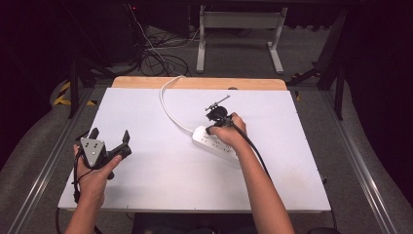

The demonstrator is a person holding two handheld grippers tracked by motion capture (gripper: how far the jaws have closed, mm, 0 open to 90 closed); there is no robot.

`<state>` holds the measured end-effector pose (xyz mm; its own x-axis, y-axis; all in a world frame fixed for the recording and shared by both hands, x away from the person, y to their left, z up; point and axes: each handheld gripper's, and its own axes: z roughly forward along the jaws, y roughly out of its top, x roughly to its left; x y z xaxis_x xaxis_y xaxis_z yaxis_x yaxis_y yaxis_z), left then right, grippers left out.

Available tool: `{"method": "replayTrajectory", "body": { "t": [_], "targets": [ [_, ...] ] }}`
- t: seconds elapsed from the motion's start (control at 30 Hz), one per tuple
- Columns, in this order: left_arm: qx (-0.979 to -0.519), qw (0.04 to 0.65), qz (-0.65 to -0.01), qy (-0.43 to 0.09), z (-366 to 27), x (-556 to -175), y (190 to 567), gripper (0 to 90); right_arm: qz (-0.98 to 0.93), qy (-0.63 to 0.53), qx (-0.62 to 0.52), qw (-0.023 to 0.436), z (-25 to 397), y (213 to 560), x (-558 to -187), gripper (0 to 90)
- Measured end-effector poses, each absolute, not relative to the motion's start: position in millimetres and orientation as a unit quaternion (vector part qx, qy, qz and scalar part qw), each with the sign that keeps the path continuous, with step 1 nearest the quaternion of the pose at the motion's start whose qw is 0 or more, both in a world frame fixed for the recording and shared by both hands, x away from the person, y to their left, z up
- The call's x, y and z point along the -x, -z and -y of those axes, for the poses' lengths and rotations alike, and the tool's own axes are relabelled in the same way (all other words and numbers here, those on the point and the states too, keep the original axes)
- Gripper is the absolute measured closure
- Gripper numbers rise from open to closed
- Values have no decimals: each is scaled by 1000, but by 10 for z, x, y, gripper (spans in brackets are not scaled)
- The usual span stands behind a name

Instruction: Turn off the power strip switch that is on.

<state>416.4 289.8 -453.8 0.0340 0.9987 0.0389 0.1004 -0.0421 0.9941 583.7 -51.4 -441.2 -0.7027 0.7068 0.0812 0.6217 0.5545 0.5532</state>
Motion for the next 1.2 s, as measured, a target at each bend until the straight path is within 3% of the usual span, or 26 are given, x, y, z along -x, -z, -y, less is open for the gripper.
{"method": "replayTrajectory", "body": {
  "t": [1.2],
  "targets": [
    [-531,486,-514,-467,-2931,-4159,4521,54,-890,-257,-353,131,377,4337,-5743,900]
  ]
}}
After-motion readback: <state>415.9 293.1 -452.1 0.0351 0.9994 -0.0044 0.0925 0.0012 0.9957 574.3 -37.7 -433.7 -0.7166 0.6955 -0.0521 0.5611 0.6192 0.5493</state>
